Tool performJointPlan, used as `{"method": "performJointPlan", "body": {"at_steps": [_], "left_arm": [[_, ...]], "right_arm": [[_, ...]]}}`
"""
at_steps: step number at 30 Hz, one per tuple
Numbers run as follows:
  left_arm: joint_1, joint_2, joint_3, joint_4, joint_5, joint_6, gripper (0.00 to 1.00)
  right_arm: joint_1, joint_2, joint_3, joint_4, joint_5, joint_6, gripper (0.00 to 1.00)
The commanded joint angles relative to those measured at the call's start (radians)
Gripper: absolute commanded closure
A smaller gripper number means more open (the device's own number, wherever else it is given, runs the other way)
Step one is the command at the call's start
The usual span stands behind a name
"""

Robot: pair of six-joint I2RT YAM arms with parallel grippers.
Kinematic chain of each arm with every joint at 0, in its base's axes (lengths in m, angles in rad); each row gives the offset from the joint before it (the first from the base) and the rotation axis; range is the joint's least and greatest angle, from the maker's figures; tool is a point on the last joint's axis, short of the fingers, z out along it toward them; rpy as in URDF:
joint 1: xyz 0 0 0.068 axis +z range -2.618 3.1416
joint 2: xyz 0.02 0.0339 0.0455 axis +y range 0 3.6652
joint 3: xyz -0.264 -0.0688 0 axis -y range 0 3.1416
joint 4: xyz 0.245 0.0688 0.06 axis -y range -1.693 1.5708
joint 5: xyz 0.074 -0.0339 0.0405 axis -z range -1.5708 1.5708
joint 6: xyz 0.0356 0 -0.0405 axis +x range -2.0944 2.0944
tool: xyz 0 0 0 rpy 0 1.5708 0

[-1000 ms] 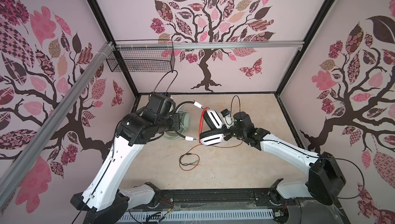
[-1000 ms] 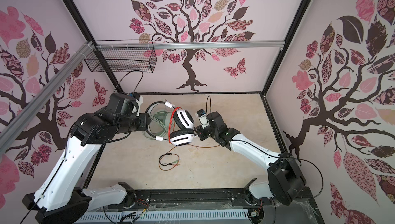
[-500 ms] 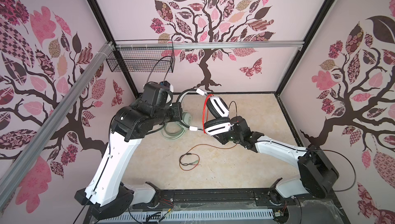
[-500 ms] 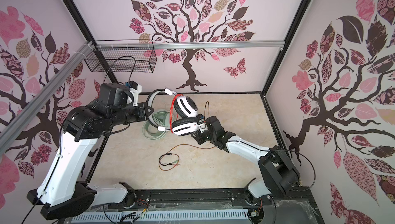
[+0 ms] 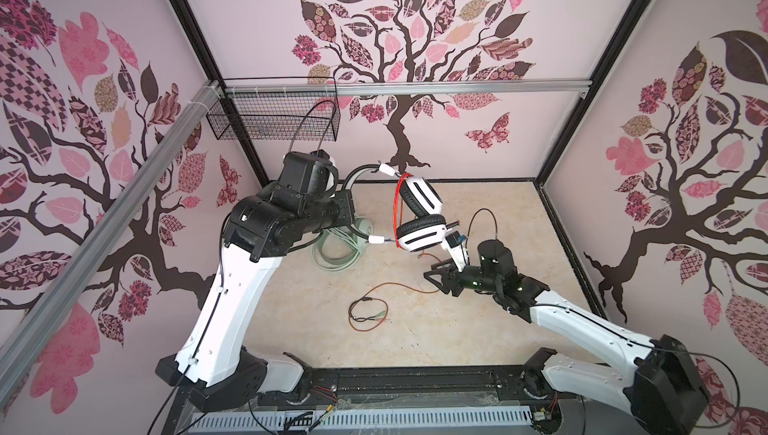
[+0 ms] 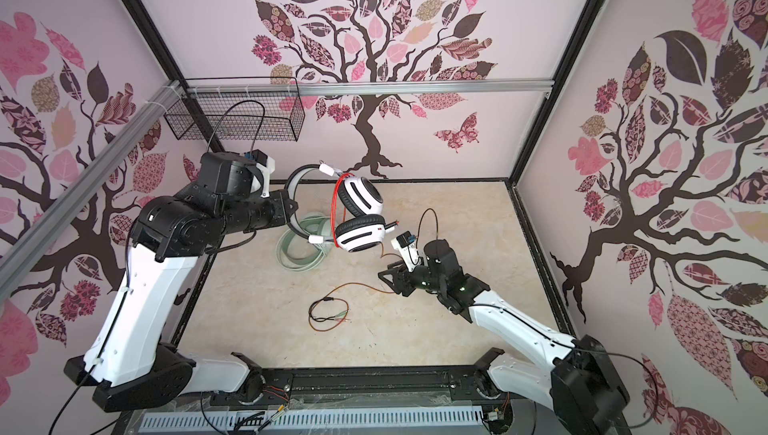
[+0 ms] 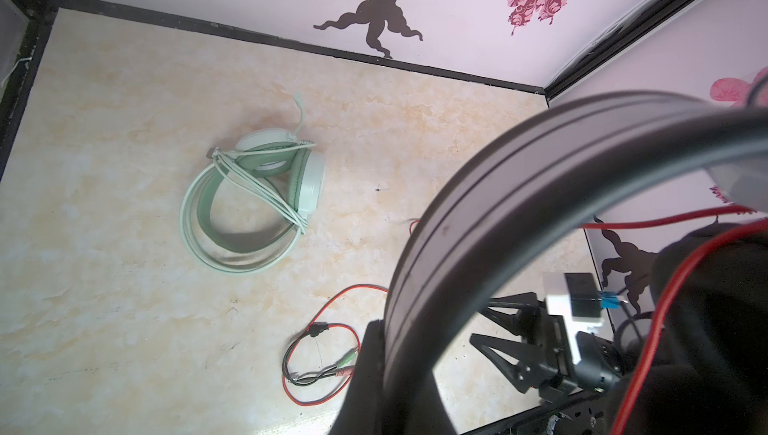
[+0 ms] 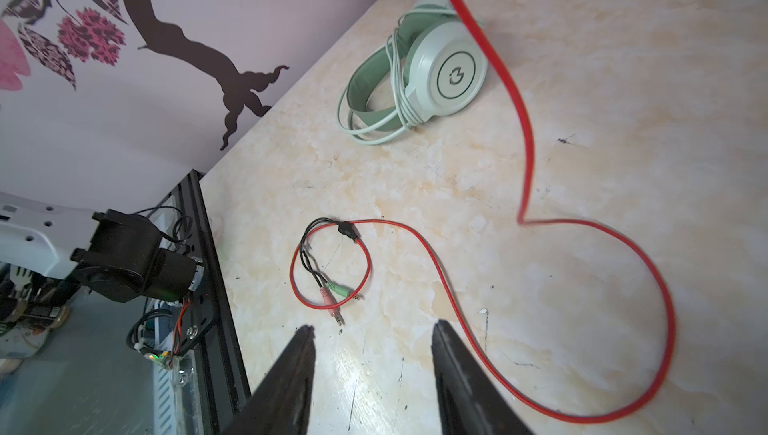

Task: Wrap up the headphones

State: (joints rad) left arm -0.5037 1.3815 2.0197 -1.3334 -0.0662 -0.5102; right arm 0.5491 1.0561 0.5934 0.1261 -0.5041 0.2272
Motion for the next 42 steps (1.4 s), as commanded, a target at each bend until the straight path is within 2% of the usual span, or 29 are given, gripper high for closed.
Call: {"method": "performJointPlan", "body": {"at_steps": [1, 4, 7, 10, 14, 20, 24, 27, 28, 29, 31, 33, 37, 39, 42], "left_arm": [[0.004, -0.011, 0.048, 0.053, 0.023, -0.035, 1.00], [0.004, -0.014, 0.050, 0.054, 0.029, -0.035, 1.00], [0.004, -0.015, 0.051, 0.056, 0.034, -0.033, 1.00], [0.005, -0.016, 0.056, 0.055, 0.036, -0.031, 1.00], [0.006, -0.014, 0.057, 0.057, 0.040, -0.032, 1.00], [0.007, -0.014, 0.063, 0.059, 0.046, -0.031, 1.00], [0.007, -0.004, 0.071, 0.054, 0.051, -0.031, 1.00], [0.007, -0.002, 0.068, 0.057, 0.054, -0.033, 1.00], [0.008, -0.002, 0.069, 0.057, 0.052, -0.035, 1.00], [0.008, -0.001, 0.070, 0.058, 0.050, -0.035, 1.00], [0.011, 0.004, 0.076, 0.057, 0.048, -0.037, 1.00], [0.020, 0.015, 0.094, 0.052, 0.048, -0.042, 1.00], [0.096, 0.037, 0.107, 0.076, 0.123, -0.085, 1.00], [0.159, 0.048, 0.092, 0.110, 0.185, -0.131, 1.00], [0.211, 0.070, 0.066, 0.151, 0.210, -0.200, 1.00]], "right_arm": [[-0.107, -0.070, -0.054, 0.062, -0.089, 0.101, 0.44], [-0.135, -0.060, -0.047, 0.053, -0.065, 0.086, 0.29], [-0.133, 0.014, -0.012, 0.056, -0.077, 0.075, 0.20], [-0.133, 0.085, -0.021, 0.146, -0.049, 0.066, 0.15], [-0.133, 0.220, -0.004, 0.263, -0.010, 0.014, 0.14], [-0.100, 0.467, 0.068, 0.488, -0.024, 0.014, 0.15], [-0.063, 0.555, 0.125, 0.569, 0.073, -0.007, 0.16], [-0.061, 0.639, 0.189, 0.594, 0.098, -0.013, 0.17], [-0.060, 0.660, 0.208, 0.595, 0.098, -0.011, 0.20], [-0.061, 0.680, 0.219, 0.599, 0.090, -0.006, 0.30], [-0.061, 0.698, 0.218, 0.621, 0.067, 0.014, 0.67], [-0.060, 0.699, 0.178, 0.678, 0.049, 0.054, 0.79], [-0.041, 0.642, 0.097, 0.696, 0.027, 0.102, 0.82], [-0.010, 0.578, 0.072, 0.619, 0.046, 0.104, 0.84], [0.058, 0.493, 0.070, 0.465, 0.070, 0.101, 0.85]]}}
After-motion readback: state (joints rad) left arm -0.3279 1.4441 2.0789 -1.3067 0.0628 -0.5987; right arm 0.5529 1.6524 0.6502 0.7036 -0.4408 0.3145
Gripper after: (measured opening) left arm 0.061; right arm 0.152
